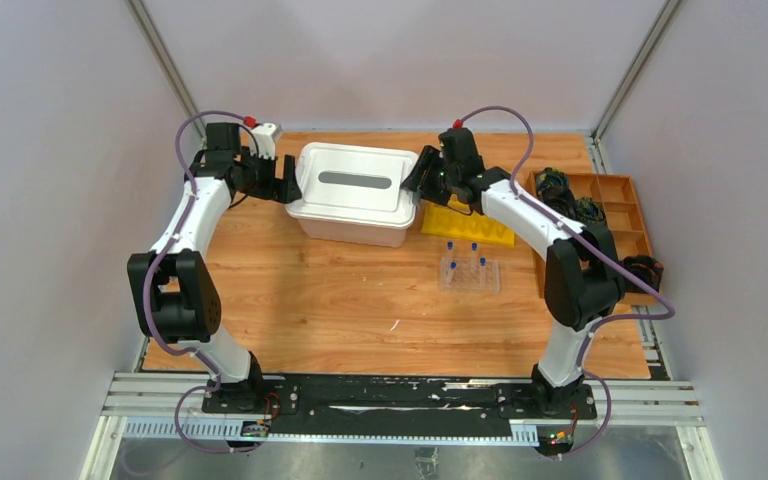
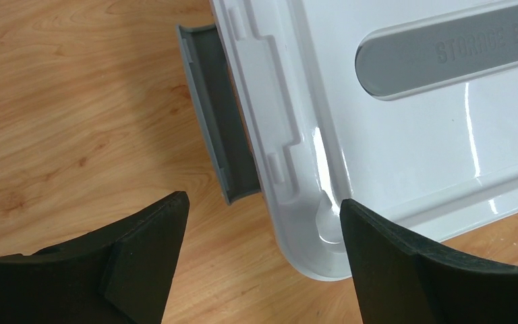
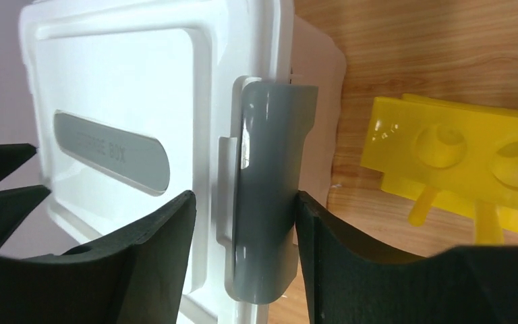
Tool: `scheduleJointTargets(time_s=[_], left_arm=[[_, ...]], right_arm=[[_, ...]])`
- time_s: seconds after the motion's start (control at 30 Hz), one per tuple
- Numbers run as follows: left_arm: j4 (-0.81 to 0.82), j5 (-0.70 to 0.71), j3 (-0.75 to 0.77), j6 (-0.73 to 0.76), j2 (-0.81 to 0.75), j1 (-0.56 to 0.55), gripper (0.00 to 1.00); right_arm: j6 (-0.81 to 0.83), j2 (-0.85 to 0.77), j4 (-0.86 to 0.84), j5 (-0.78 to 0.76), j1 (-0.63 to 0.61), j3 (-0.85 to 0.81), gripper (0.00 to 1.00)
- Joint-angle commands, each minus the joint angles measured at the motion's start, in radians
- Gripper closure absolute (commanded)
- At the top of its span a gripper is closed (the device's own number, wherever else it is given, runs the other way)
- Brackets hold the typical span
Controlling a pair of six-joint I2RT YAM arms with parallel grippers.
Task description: Organize the chemistry lab equipment
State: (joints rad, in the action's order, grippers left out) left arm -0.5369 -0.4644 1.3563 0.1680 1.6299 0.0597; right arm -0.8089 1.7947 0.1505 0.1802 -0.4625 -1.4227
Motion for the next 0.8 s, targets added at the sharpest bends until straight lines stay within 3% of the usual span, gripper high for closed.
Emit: scheduleJointTargets(time_s=[0.0,0.33,0.57,0.77], left_arm=[[-0.028,-0.031,0.054,0.007,-0.022,0.01,0.12],[-0.035,-0.09,0.102,-0.059,0.032,0.082,0.01],[0.025,-0.217,0.101,-0.2,0.122,0.095,0.0],[0.065,-0.296,0.105,-0.248,0.183,0.094,0.0]], right_arm=[[0.091,0.035,0.161,-0.13,-0.037,-0.081,0.43],[0.163,0.084,0.268,-0.273,-0.084,-0.161,0.48],[0.228,0.089,0.316,-0.354,-0.11,-0.226,0.61],[0.262,0.097,0.319,-0.349,-0.116,-0.243,0.63]])
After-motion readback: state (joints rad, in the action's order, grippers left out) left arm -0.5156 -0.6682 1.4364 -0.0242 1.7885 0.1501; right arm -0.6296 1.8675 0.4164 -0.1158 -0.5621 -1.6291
